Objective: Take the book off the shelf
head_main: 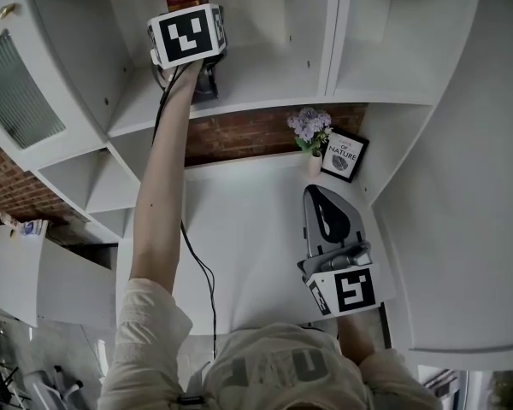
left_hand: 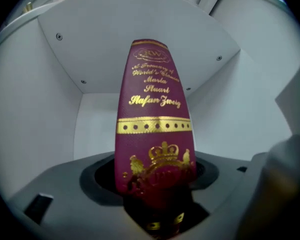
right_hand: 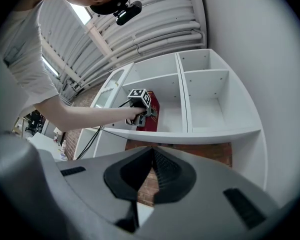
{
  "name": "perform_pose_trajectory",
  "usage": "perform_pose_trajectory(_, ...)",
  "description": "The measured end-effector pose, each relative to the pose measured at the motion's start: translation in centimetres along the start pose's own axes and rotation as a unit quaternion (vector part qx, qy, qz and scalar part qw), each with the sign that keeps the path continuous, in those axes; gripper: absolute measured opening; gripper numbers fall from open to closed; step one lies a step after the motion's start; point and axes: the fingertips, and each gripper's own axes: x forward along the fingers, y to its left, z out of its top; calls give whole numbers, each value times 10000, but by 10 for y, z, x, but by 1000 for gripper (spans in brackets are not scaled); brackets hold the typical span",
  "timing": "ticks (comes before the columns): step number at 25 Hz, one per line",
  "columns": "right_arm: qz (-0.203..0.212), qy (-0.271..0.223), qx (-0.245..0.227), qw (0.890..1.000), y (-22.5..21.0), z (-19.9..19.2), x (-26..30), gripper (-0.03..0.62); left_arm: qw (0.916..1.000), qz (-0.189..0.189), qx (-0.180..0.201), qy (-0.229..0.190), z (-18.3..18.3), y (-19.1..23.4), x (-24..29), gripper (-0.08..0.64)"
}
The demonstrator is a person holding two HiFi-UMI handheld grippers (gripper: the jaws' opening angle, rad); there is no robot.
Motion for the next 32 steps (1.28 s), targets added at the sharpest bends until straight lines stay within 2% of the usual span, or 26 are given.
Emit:
perform_pose_trajectory(11, 33, 147, 185, 9997, 4, -17, 9, 14, 9999, 166, 6, 22, -4, 2, 3, 280)
perform_pose_trajectory(17, -13, 141, 260, 9996, 1, -17, 5, 13, 9987, 485, 115, -115, 5, 8, -1, 244)
perform_pose_trajectory(21, -91, 76, 291, 9995, -2, -16, 2, 14, 9995, 288, -65, -80, 0, 3, 3, 242)
perform_pose_trajectory(23, -113, 39, 302, 9995, -4, -13, 0, 14, 9995, 311, -101, -17, -3, 4, 3, 242)
perform_pose_trajectory(28, -140, -52, 386, 9991, -9, -6, -7, 14, 9993, 366, 44, -36, -2, 2, -14, 242)
perform_pose_trajectory(32, -83, 6, 645, 9979, -8, -9, -12, 14, 9997, 176, 78, -141, 1, -6, -48, 242)
